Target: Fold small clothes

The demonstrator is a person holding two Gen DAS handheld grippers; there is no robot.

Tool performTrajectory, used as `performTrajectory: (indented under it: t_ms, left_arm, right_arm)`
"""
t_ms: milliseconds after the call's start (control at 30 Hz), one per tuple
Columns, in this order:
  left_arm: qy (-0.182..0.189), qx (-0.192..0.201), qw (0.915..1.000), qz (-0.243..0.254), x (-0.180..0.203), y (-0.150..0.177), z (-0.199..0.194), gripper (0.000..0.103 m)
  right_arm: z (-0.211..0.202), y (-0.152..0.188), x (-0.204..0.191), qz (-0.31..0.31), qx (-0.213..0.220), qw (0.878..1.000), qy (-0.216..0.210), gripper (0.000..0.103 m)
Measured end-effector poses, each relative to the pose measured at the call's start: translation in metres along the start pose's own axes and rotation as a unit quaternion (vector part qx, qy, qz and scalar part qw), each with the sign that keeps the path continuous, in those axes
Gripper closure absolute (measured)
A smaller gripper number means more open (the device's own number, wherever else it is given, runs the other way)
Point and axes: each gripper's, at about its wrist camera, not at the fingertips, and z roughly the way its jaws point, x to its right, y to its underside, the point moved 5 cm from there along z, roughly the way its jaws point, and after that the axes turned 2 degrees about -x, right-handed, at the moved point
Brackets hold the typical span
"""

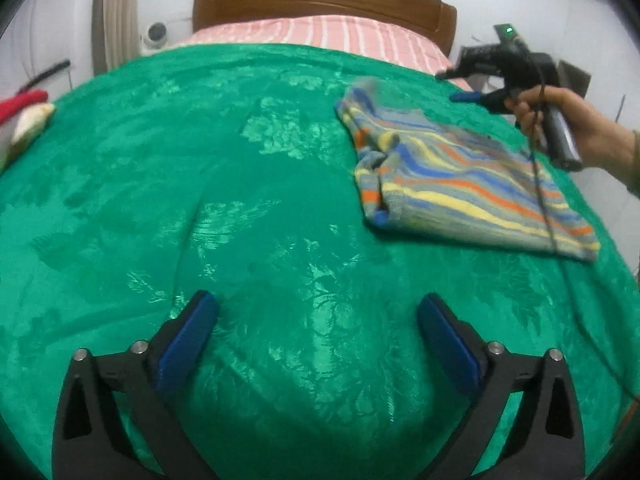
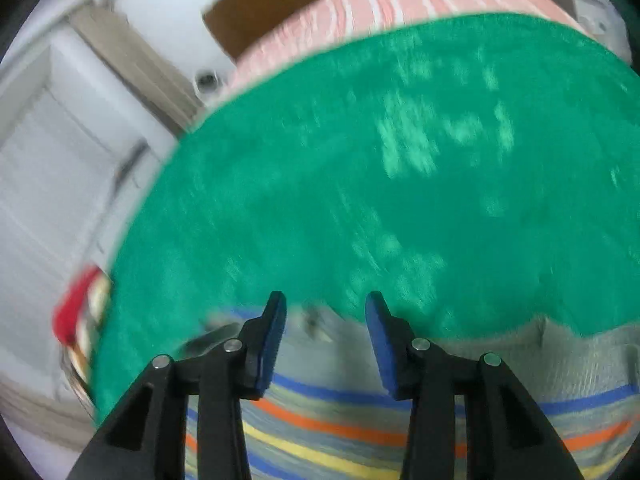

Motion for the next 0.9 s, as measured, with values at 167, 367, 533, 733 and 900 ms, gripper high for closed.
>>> performTrajectory:
  t_ms: [167, 367, 533, 733, 900]
  left_arm:
    - [0.012, 0.013, 0.9998, -0.005, -0.005, -0.002, 0.002, 0.001]
    - [0.011, 0.015, 0.9998, -0.002, -0.002, 0.011, -0.008, 0.001]
    - [0.015, 0.017, 0.9997, -0.005, -0.003, 0.014, -0.009, 0.001]
    - [0.012, 0.015, 0.9998, -0.002, -0.002, 0.013, -0.008, 0.001]
    - [0.015, 0.017, 0.9997, -0.004, -0.001, 0.012, -0.009, 0.001]
  right_arm:
    - [0.006, 0.047, -0.061, -0.072, -0.148, 0.986, -0.036, 0.056]
    - [0.087, 0.092, -0.117, -0.142, -0.250, 0.957, -0.030, 0.055]
    - [0.093, 0.047, -0.115, -0.076, -0.098, 0.992, -0.002, 0.054]
    - [0.081, 0.046, -0.131, -0.125, -0.163, 0.978, 0.040, 0.072]
    - [0.124, 0.066, -0.118, -0.102, -0.209, 0.971, 0.061, 0.088]
